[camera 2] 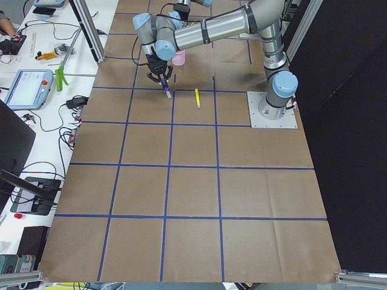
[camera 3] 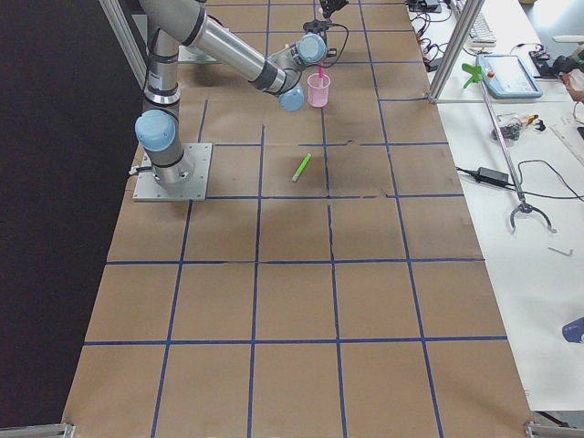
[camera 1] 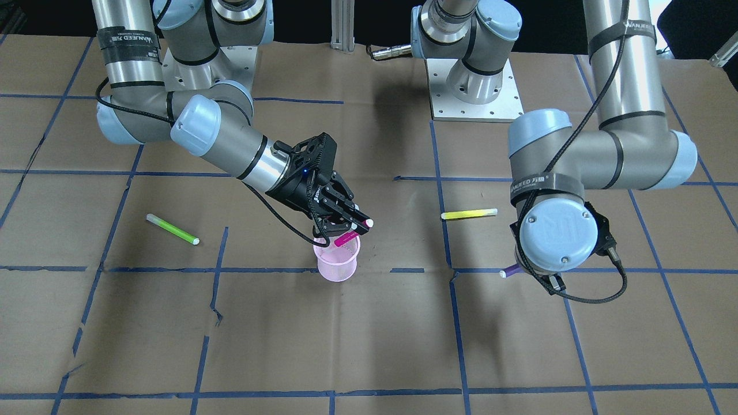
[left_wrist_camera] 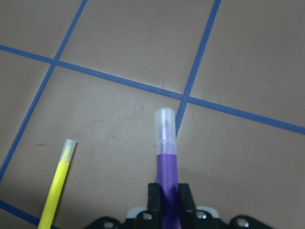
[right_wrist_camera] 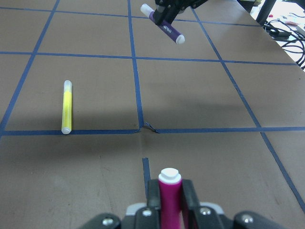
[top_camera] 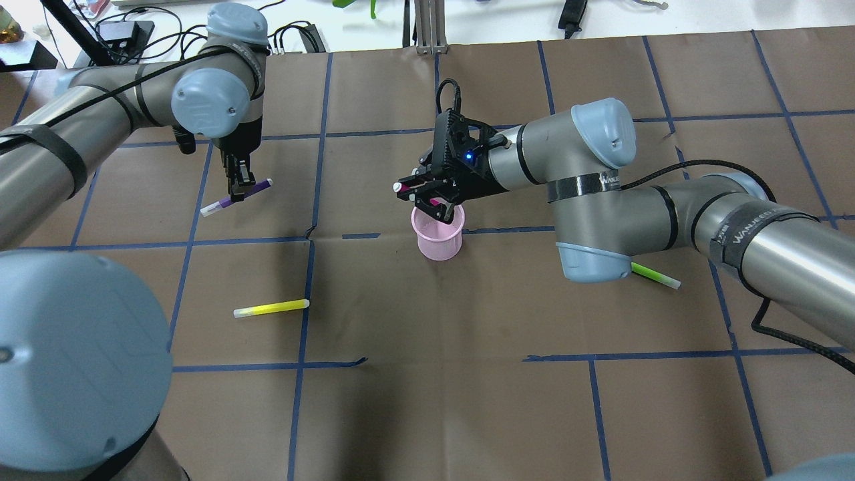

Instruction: Insert purple and pink pens into pink cup

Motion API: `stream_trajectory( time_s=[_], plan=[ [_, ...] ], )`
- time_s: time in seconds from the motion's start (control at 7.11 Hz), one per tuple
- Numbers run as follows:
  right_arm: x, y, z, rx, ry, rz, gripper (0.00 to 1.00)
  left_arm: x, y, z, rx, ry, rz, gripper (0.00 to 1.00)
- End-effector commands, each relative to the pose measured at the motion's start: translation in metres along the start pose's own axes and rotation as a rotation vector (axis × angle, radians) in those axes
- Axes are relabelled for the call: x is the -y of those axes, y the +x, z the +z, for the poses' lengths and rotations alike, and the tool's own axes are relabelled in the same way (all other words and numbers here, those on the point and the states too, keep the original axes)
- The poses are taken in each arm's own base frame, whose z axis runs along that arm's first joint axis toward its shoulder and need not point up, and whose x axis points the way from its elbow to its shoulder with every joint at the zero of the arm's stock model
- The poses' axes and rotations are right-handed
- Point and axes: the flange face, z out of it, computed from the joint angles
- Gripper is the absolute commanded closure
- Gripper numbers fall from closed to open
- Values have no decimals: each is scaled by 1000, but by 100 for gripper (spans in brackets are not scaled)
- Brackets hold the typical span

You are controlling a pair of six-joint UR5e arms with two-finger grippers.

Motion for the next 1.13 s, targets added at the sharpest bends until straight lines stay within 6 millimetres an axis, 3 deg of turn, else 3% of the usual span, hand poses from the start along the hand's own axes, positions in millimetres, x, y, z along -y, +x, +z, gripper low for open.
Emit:
stream_trajectory(
  time_s=[0.0, 0.14, 0.42, 0.7, 0.99],
  plan=[
    [-6, 0, 5, 6, -10, 16, 76, 23, -35, -55, -72, -82, 228, 100],
    [-10, 0, 8, 11, -12, 23, 68, 29, -43, -68, -98, -103, 312, 100],
    [-12, 0, 11, 18, -7, 43, 24, 35, -57, -92, -158, -164, 491, 100],
    [-8, 3, 5, 0, -20, 80, 10, 37, -63, -99, -176, -186, 517, 100],
    [-2, 23, -11, -56, -86, 114, 5, 36, -66, -102, -158, -207, 404, 100]
  ],
)
